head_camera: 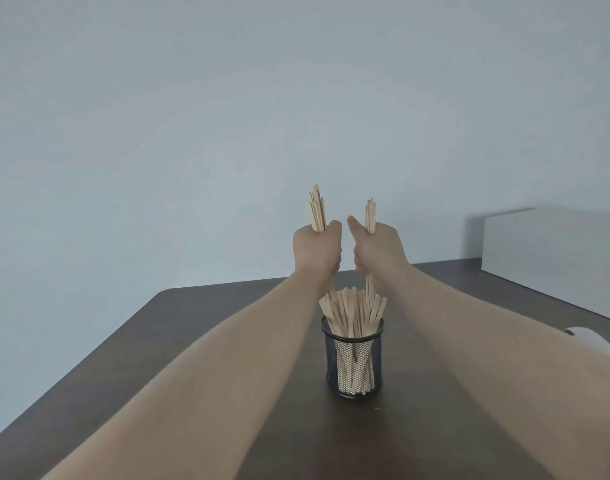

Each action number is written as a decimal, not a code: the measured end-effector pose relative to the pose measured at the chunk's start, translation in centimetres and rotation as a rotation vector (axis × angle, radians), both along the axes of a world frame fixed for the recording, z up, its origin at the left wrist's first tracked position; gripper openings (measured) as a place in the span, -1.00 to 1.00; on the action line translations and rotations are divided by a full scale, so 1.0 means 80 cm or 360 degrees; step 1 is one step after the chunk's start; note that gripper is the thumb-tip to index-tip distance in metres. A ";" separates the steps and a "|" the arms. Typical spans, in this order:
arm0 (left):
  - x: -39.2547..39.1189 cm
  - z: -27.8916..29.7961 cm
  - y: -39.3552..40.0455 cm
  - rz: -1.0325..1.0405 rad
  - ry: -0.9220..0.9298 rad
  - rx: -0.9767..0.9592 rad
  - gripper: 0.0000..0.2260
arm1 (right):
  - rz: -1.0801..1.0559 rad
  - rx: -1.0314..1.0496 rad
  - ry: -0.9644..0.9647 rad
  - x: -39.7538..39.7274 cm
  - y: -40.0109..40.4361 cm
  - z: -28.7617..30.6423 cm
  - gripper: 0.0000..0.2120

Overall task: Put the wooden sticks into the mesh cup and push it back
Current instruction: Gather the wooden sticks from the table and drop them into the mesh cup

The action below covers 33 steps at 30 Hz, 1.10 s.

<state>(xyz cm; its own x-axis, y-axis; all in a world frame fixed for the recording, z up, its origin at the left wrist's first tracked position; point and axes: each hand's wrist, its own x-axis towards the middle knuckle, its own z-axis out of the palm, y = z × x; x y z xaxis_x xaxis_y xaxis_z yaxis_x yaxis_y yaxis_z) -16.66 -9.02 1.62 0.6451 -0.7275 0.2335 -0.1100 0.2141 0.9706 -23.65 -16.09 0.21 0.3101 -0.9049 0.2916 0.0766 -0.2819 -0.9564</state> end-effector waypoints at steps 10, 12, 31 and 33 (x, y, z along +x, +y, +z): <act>-0.010 -0.032 -0.014 0.0093 -0.0132 0.0100 -0.71 | 0.0038 0.0062 0.0061 0.002 -0.003 -0.019 -0.68; -0.009 -0.034 -0.016 0.0104 -0.0161 0.0095 -0.69 | 0.0042 0.0066 0.0066 0.005 -0.002 -0.022 -0.70; 0.022 -0.014 -0.008 0.0247 -0.0316 -0.0129 -0.69 | -0.0071 -0.0196 0.0264 -0.010 0.001 -0.003 -0.50; 0.035 -0.010 0.000 0.0280 -0.0303 -0.0146 -0.66 | -0.0006 -0.0249 0.0376 -0.022 0.003 0.000 -0.42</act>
<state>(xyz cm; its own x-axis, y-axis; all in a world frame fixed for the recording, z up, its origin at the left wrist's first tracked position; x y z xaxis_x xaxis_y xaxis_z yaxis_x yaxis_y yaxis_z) -13.83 -9.02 0.82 0.6979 -0.5783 0.4224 -0.3319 0.2614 0.9064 -25.39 -15.87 0.21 0.3826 -0.8559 0.3479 -0.1447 -0.4274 -0.8924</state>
